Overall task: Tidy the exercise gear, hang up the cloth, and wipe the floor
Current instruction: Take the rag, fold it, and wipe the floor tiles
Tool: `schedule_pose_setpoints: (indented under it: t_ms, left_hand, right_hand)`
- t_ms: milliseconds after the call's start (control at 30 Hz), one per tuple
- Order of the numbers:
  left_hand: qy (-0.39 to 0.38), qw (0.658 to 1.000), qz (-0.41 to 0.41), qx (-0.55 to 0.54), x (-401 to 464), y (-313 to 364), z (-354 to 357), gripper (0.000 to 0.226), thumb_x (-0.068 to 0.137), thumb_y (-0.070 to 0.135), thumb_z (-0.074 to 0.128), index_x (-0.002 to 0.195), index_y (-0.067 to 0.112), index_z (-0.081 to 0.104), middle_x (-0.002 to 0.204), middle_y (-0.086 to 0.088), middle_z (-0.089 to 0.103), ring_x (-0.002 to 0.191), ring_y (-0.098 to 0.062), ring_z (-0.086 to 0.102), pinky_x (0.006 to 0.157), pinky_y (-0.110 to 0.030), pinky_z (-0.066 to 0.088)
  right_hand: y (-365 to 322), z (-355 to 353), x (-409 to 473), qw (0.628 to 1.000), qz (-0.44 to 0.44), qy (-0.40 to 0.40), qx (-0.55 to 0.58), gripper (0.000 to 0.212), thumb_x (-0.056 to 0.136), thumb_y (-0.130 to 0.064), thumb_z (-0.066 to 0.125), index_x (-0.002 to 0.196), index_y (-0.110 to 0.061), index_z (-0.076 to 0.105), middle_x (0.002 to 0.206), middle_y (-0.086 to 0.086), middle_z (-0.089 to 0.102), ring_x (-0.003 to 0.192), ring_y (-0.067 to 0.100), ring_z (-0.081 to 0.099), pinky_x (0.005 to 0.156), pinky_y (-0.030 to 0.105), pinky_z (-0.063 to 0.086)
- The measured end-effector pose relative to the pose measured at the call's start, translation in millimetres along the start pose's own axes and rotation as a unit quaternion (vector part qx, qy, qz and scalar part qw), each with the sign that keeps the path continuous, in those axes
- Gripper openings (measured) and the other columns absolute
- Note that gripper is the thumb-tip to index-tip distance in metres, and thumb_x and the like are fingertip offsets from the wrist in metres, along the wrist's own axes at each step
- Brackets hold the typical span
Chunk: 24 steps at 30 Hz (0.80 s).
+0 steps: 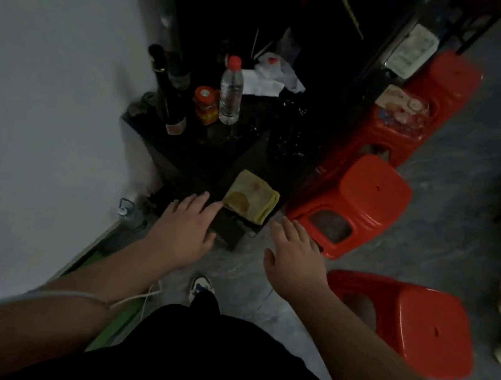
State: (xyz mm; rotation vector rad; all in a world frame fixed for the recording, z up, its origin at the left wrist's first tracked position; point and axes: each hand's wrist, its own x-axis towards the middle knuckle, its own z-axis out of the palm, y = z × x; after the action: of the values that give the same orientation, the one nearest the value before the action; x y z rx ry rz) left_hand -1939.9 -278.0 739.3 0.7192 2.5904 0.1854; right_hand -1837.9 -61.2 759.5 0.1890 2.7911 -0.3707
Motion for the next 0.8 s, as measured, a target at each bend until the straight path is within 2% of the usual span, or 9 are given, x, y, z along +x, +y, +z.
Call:
schedule_pose_setpoints:
  t_ms: [200,333,433,567,700,800]
  left_hand:
    - [-0.052,0.997,-0.002,-0.062,90.3,-21.8,34.5,0.066,0.095,0.032,0.051,0.153,0.025,0.021,0.161,-0.005,0.02,0.146,-0.028,0.02,0.116,-0.048,0.029]
    - [-0.108,0.986,0.001,-0.128,127.7,-25.6,69.1,0.062,0.094,0.017,0.054,0.151,0.02,0.03,0.157,-0.009,0.025,0.14,-0.033,0.028,0.108,-0.049,0.038]
    - [-0.088,0.981,-0.047,-0.169,145.6,-19.9,85.4,0.055,0.093,0.012,0.054,0.145,0.016,0.039,0.145,-0.012,0.033,0.125,-0.035,0.042,0.1,-0.046,0.044]
    - [-0.042,0.968,-0.116,-0.217,160.1,-15.6,98.8,0.047,0.087,0.004,0.058,0.132,0.017,0.052,0.134,-0.013,0.039,0.114,-0.034,0.048,0.092,-0.042,0.045]
    - [0.0,0.966,-0.142,-0.218,166.1,-6.3,106.1,0.033,0.084,0.007,0.061,0.115,0.019,0.056,0.119,-0.012,0.047,0.103,-0.033,0.051,0.083,-0.04,0.046]
    - [0.022,0.953,-0.172,-0.246,167.9,-0.8,102.1,0.024,0.085,0.012,0.059,0.105,0.025,0.055,0.111,-0.007,0.048,0.097,-0.028,0.053,0.077,-0.033,0.042]
  right_hand:
    - [22.2,35.1,95.1,0.998,0.018,-0.062,0.019,0.066,0.095,-0.032,0.049,0.154,-0.018,0.024,0.161,0.008,0.025,0.149,0.028,0.017,0.119,0.044,0.024]
    - [26.9,71.5,147.3,0.992,-0.038,-0.116,0.008,0.067,0.092,-0.035,0.057,0.151,-0.023,0.028,0.158,0.004,0.028,0.147,0.026,0.02,0.115,0.044,0.027]
    - [29.2,88.5,172.4,0.989,-0.075,-0.128,0.003,0.058,0.089,-0.038,0.06,0.142,-0.027,0.039,0.151,0.001,0.034,0.142,0.024,0.027,0.11,0.043,0.033]
    - [40.9,94.0,191.9,0.983,-0.099,-0.154,-0.005,0.057,0.085,-0.027,0.064,0.137,-0.03,0.04,0.141,0.001,0.036,0.133,0.027,0.032,0.109,0.044,0.035]
    - [54.4,88.2,206.2,0.98,-0.141,-0.141,0.001,0.047,0.085,-0.021,0.062,0.129,-0.028,0.047,0.132,0.0,0.041,0.121,0.025,0.039,0.1,0.041,0.045]
    - [60.2,80.6,213.5,0.975,-0.158,-0.154,0.028,0.039,0.085,-0.015,0.055,0.123,-0.025,0.05,0.126,0.002,0.048,0.117,0.025,0.043,0.096,0.041,0.048]
